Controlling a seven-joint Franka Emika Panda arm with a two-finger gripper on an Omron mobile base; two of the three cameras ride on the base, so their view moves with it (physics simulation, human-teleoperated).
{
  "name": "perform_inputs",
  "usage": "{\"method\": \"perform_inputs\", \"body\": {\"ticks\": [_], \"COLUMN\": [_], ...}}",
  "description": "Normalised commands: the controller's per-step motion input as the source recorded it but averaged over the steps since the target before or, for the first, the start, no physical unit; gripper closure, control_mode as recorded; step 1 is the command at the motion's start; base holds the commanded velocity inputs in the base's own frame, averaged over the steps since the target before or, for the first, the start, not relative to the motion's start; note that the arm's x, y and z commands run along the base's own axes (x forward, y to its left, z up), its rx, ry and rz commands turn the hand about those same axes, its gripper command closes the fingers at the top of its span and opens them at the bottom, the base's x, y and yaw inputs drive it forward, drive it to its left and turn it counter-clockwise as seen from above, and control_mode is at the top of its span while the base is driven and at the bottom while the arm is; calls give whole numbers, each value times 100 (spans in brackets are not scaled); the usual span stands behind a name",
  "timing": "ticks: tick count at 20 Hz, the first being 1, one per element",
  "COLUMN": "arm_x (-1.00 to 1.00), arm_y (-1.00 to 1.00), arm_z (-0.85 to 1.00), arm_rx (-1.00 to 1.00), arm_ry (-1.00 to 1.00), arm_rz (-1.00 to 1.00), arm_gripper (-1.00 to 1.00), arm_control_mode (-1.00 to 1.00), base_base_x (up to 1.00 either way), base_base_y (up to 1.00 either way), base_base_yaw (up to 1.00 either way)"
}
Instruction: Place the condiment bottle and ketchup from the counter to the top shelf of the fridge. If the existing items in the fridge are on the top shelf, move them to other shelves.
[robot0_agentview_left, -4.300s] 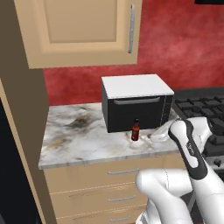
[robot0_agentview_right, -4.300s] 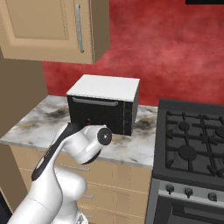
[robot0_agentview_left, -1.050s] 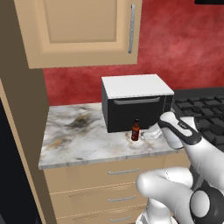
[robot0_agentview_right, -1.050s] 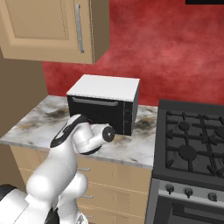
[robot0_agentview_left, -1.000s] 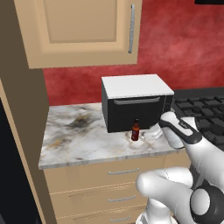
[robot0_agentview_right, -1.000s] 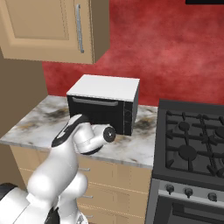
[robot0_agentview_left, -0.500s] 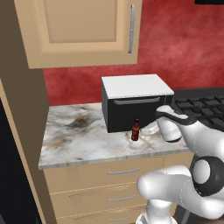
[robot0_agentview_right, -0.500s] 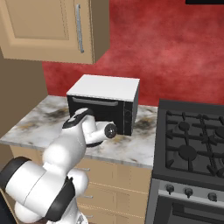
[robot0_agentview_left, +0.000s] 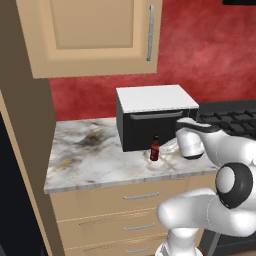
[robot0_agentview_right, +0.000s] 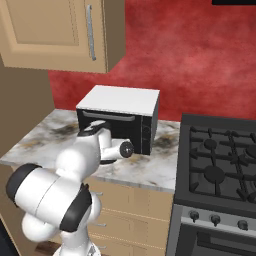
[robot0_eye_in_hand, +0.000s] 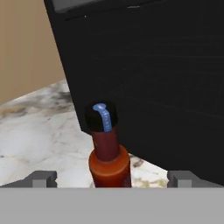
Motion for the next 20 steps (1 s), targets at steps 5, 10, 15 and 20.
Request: {"method": "perform_inputs", "body": {"ticks": [5, 10, 15, 20], "arm_x": [15, 25, 4, 5], "arm_y": [11, 14, 16, 12], "arm_z": [-20, -12, -8, -4], "arm_rx": [-1, -2, -3, -3], "arm_ry": [0, 0, 0, 0], "arm_rz": [0, 0, 0, 0], "arm_gripper": [-100, -100, -100, -100], "arm_control_mode": [-100, -100, -100, -100], "base_base_x": [0, 0, 0, 0], "base_base_y": [0, 0, 0, 0], "base_base_yaw": [0, 0, 0, 0]}}
